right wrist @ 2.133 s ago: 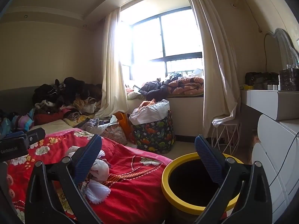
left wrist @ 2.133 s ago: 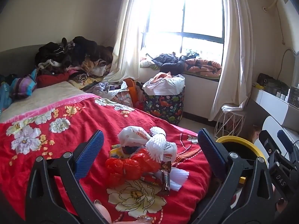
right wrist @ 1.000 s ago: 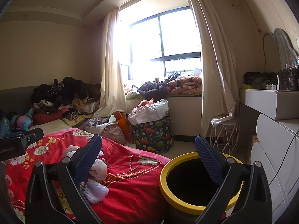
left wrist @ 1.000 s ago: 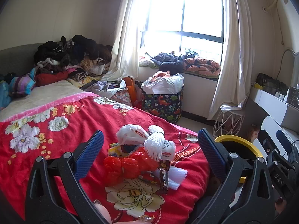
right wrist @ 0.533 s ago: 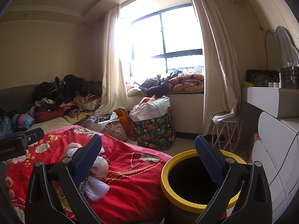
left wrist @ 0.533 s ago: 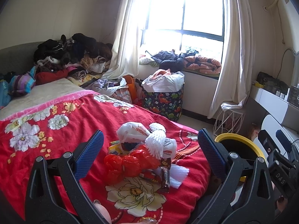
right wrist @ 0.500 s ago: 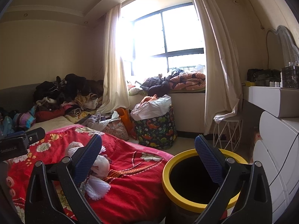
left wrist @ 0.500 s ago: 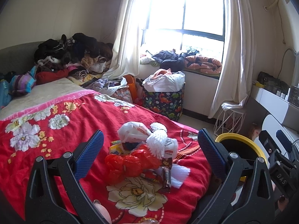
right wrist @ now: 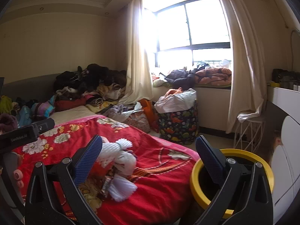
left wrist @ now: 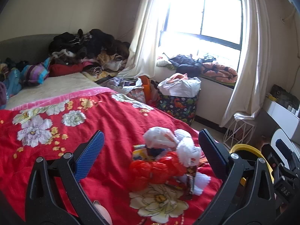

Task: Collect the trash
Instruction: 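Move both grippers toward the trash pile on the red bedspread, then close left gripper on the red plastic bag while right gripper grasps white foam mesh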

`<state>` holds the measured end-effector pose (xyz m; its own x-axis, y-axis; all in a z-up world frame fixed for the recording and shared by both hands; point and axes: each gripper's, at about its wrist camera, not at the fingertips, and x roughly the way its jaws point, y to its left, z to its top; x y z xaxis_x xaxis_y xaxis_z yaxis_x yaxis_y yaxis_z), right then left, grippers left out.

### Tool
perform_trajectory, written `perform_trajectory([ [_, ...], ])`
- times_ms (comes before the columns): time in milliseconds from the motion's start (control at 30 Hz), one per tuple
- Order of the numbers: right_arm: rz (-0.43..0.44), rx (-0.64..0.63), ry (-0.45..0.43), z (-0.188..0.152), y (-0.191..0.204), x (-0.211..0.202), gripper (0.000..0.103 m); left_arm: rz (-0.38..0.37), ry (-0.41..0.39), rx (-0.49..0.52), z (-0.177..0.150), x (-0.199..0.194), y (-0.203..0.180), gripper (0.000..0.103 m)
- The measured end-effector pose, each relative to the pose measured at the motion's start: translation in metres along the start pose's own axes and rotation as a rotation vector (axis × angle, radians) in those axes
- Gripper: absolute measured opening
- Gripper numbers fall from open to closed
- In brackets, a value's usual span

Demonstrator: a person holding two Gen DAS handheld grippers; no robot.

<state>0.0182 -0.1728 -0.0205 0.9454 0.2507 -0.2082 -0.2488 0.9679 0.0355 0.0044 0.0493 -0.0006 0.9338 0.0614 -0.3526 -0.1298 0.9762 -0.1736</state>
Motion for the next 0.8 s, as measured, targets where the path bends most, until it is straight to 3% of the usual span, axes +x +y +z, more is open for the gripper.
perform_trajectory([
  [400, 0.163, -0.041, 0.061, 0.015, 0.051, 0.04, 0.097, 0.088, 0.036, -0.062, 0.002, 0.012, 0.054, 0.092],
  [567, 0.179, -0.047, 0.126, 0.013, 0.061, 0.065, 0.097, 0.099, 0.097, -0.044, -0.005, 0.028, 0.068, 0.092],
  [800, 0.195, -0.056, 0.254, 0.003, 0.07, 0.104, 0.085, -0.038, 0.204, -0.039, -0.029, 0.055, 0.073, 0.092],
])
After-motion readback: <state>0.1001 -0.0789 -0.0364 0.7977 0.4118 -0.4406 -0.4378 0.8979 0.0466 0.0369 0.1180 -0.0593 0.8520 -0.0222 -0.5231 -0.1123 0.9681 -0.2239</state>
